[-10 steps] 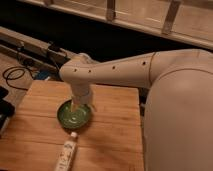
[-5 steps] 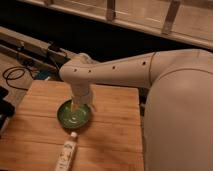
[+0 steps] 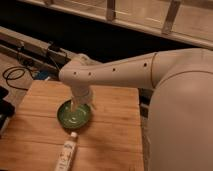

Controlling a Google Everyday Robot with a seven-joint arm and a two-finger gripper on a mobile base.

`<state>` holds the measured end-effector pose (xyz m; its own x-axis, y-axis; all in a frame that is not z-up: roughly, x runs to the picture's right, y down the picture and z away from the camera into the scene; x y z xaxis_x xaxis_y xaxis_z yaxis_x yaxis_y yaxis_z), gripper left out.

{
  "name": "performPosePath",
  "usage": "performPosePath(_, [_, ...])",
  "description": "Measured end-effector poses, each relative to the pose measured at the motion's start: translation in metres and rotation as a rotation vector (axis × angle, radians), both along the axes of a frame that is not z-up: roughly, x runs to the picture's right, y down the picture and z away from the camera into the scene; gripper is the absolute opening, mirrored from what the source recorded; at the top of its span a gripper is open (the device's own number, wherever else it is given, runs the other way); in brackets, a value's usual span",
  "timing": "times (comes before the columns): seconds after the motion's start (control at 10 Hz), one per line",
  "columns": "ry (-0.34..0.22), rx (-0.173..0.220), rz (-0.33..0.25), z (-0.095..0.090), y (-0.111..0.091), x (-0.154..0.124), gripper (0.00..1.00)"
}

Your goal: Place the bottle in the ceramic bowl

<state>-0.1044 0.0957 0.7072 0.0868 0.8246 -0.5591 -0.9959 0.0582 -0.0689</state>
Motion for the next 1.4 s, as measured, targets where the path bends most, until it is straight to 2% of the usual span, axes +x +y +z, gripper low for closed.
performPosePath(0.1, [0.0, 0.025, -0.001, 0.004, 0.004, 0.002, 0.65])
performPosePath(0.2, [0.006, 0.018, -0.007, 0.011, 0.014, 0.005, 0.65])
performPosePath(0.3, [0.008, -0.022, -0.02, 0.017, 0.027, 0.002, 0.65])
performPosePath(0.4, [0.004, -0.037, -0.024, 0.017, 0.031, -0.001, 0.65])
performPosePath(0.8, [0.008, -0.037, -0.026, 0.017, 0.03, 0.002, 0.65])
performPosePath(1.1, [-0.006, -0.036, -0.06, 0.009, 0.036, -0.013, 0.65])
performPosePath(1.4, [-0.037, -0.038, -0.084, -0.018, 0.069, -0.055, 0.65])
